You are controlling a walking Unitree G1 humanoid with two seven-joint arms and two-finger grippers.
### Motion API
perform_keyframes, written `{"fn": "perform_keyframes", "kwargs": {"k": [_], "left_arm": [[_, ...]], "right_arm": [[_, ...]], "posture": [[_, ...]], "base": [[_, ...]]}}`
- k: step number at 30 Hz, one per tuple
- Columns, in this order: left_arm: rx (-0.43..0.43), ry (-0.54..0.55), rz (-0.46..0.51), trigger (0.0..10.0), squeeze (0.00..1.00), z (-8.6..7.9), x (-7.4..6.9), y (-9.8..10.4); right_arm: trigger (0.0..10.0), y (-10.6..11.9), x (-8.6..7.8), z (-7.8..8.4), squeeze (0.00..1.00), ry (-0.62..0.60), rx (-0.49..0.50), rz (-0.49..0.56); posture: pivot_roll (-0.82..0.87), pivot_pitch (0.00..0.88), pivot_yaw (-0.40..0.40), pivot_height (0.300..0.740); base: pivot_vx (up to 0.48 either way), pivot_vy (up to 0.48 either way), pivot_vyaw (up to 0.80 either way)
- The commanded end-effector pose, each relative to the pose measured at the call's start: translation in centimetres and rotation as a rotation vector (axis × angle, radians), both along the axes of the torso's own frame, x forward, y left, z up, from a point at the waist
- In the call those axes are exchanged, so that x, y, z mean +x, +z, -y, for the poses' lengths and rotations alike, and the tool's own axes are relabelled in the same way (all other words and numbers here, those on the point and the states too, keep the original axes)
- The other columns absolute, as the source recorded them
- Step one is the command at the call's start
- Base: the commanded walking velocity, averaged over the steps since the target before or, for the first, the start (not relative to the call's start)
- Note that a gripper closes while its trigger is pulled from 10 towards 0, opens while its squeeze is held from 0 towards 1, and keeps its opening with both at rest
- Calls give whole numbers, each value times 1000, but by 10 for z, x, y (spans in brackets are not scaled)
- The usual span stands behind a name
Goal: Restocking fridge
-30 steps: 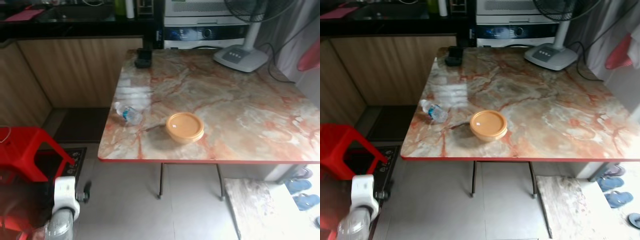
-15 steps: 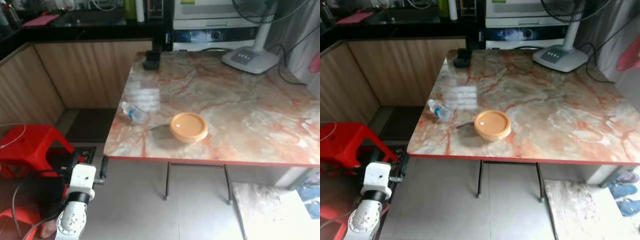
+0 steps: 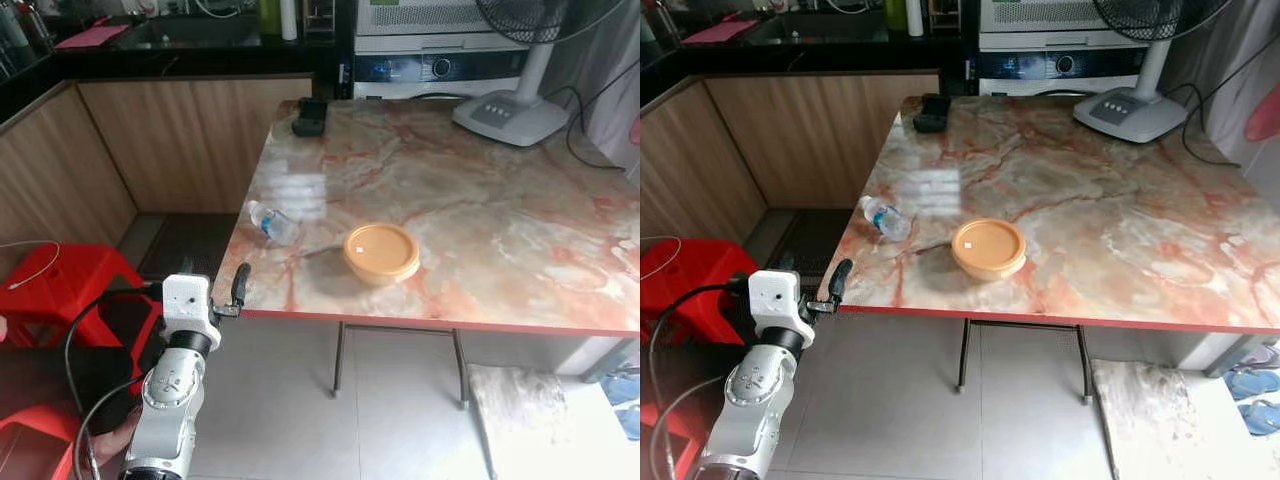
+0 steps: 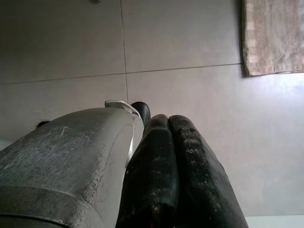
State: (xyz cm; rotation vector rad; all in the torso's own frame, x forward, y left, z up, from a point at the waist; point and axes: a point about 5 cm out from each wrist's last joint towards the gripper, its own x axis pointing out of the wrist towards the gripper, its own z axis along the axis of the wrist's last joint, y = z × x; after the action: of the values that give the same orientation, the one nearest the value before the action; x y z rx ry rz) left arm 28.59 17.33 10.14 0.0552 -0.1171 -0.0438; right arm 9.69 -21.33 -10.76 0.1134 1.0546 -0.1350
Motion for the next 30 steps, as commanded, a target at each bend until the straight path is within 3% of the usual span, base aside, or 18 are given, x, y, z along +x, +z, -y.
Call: {"fn": "perform_keyframes", "kwargs": {"k": [1, 30], "left_arm": [[-24, 5, 1, 10000, 0, -5, 0, 5], [-21, 7, -61, 10000, 0, -16, 2, 3]], "right_arm": [[10000, 0, 1, -1, 0, 12, -3, 0], [10000, 0, 0, -1, 0, 21, 1, -8]], "posture": [[74, 20, 26, 740], [87, 39, 15, 740]], "base": [[0, 0, 0], [0, 0, 0]]}}
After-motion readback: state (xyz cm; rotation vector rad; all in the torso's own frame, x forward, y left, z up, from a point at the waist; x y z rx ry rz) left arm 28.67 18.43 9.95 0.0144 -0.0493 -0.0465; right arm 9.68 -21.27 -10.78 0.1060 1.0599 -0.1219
